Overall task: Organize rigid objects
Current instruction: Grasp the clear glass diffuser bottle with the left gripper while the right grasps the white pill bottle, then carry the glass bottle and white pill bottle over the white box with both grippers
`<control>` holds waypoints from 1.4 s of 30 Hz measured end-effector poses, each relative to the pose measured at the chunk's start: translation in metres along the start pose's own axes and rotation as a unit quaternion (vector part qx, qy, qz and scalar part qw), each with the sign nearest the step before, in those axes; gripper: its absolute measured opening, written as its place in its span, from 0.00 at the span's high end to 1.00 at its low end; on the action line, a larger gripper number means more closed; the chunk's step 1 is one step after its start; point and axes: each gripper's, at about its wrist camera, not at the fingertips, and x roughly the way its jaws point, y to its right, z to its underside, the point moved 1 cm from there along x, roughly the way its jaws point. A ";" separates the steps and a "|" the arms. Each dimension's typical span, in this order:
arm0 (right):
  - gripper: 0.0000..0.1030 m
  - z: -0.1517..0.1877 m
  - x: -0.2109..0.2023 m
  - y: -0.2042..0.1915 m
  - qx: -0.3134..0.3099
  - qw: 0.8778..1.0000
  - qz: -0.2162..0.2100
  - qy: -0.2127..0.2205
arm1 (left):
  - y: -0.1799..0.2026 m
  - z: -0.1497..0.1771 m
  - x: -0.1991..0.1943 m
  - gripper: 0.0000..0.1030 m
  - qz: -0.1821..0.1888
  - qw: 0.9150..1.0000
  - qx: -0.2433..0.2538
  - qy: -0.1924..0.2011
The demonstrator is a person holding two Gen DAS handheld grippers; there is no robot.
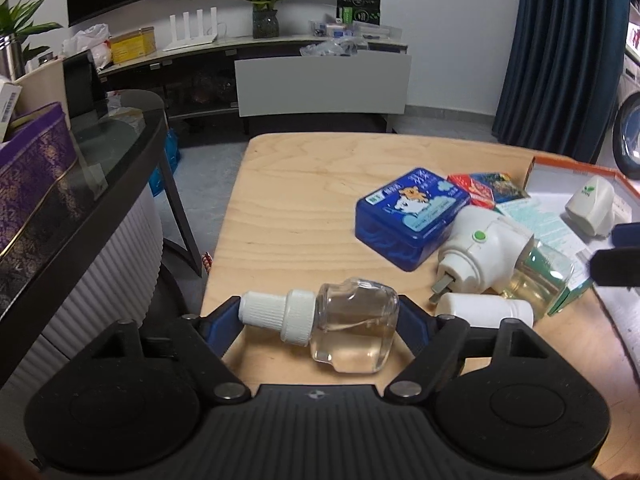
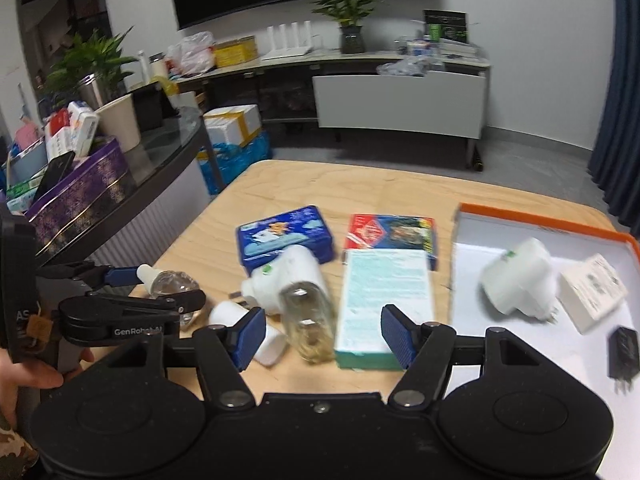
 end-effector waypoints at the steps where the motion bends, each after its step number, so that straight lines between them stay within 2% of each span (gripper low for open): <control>1: 0.25 0.000 0.001 -0.005 -0.010 1.000 -0.017 0.001 | 0.000 0.000 -0.001 0.21 -0.001 1.000 0.001 0.002; 4: 0.29 0.002 0.009 -0.026 -0.062 0.996 -0.061 -0.010 | -0.001 0.000 -0.004 0.21 -0.008 1.000 0.007 0.009; 6: 0.40 0.004 0.021 -0.039 -0.089 0.992 -0.082 -0.025 | -0.002 0.001 -0.006 0.21 -0.007 1.000 0.005 0.009; 7: 0.41 0.003 0.027 -0.044 -0.101 0.991 -0.086 -0.032 | -0.003 0.001 -0.007 0.21 -0.008 1.000 0.004 0.010; 13: 0.38 -0.001 0.063 -0.060 -0.147 0.984 -0.083 -0.058 | -0.012 0.000 -0.010 0.21 -0.007 1.000 -0.012 0.016; 15: 0.44 -0.002 0.071 -0.063 -0.166 0.981 -0.076 -0.066 | -0.013 -0.001 -0.010 0.21 -0.008 1.000 -0.016 0.017; 18: 0.45 0.003 0.077 -0.065 -0.179 0.978 -0.075 -0.077 | -0.011 -0.001 -0.010 0.21 -0.008 1.000 -0.016 0.020; 19: 0.52 0.005 0.077 -0.066 -0.183 0.978 -0.069 -0.076 | -0.011 -0.001 -0.010 0.21 -0.008 1.000 -0.015 0.020; 20: 0.58 0.007 0.076 -0.066 -0.181 0.978 -0.064 -0.076 | -0.010 -0.001 -0.011 0.21 -0.007 1.000 -0.014 0.021; 23: 0.59 0.015 0.069 -0.060 -0.154 0.983 -0.063 -0.072 | -0.008 0.000 -0.014 0.21 -0.007 1.000 -0.014 0.021; 28: 0.60 0.027 0.048 -0.053 -0.115 0.990 -0.050 -0.062 | -0.003 0.005 -0.022 0.21 -0.006 1.000 -0.023 0.019; 33: 0.60 0.030 0.012 -0.042 -0.079 0.996 -0.037 -0.031 | 0.006 0.009 -0.039 0.21 -0.009 0.999 -0.033 0.026; 37: 0.60 0.030 -0.017 -0.025 -0.032 0.999 -0.023 -0.008 | 0.021 0.010 -0.058 0.21 -0.010 0.999 -0.033 0.037; 42: 0.60 0.031 -0.051 -0.009 -0.005 1.000 -0.004 0.022 | 0.046 0.009 -0.077 0.21 0.005 0.998 -0.033 0.047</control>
